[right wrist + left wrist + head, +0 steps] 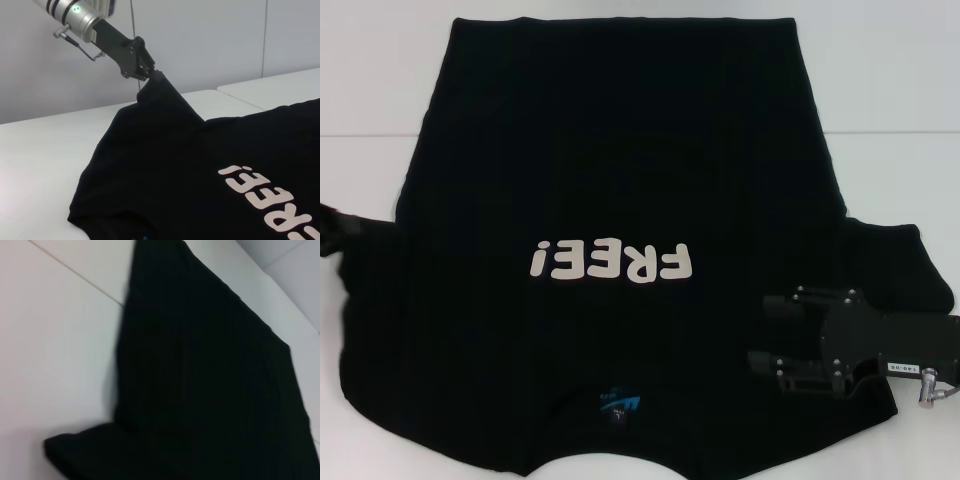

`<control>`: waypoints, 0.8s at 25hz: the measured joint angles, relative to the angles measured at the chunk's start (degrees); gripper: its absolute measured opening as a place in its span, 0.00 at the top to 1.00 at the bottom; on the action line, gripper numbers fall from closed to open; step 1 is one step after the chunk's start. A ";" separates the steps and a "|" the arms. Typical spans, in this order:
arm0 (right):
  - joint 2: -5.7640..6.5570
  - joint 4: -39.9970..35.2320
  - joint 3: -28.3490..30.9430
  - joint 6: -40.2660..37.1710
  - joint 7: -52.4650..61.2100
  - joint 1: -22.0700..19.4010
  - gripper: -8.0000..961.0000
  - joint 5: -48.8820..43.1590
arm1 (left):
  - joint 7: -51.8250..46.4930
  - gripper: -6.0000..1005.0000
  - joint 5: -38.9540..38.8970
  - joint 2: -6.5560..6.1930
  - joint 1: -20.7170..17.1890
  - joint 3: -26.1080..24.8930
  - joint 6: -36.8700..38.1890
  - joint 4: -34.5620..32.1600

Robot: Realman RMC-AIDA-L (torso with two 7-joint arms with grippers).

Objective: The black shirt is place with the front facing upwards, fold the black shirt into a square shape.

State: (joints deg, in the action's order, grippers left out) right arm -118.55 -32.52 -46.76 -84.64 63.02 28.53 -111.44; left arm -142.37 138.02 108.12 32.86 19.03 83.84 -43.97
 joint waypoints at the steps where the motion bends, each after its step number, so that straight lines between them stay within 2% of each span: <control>1: -0.01 0.00 0.00 0.00 0.00 0.01 0.21 -0.03 | 0.01 1.00 0.00 0.39 0.26 0.06 0.19 0.24; 3: -0.03 0.00 0.00 0.00 0.00 0.02 0.21 -0.06 | 0.02 1.00 -0.01 0.74 0.46 0.03 0.23 0.36; 4: -0.06 0.00 -0.01 -0.03 0.00 0.03 0.21 -0.07 | 0.03 1.00 -0.02 1.63 0.98 0.05 0.55 0.57; 6: -0.10 0.00 -0.11 -0.05 0.00 0.03 0.21 -0.09 | 0.07 1.00 -0.03 2.53 1.67 0.04 0.83 1.39; 9: -0.11 0.00 -0.24 -0.06 0.00 0.06 0.21 -0.09 | 0.08 0.99 -0.04 3.06 2.50 0.06 0.42 3.95; 14: -0.19 0.00 -0.25 -0.08 0.00 0.12 0.21 -0.10 | 0.57 0.98 0.62 2.80 4.02 0.05 -1.48 9.93; 18: -0.20 0.00 -0.24 -0.09 0.00 0.13 0.21 -0.09 | 2.76 0.98 0.19 3.80 4.06 -0.16 -3.36 11.58; 20: -0.20 0.00 -0.22 -0.09 0.00 0.13 0.21 -0.09 | 3.11 0.89 0.02 3.96 3.97 -0.26 -4.06 12.07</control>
State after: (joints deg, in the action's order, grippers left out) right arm -118.74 -32.52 -46.98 -84.73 63.02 28.65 -111.53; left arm -139.26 138.04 112.09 36.83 18.76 79.77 -31.90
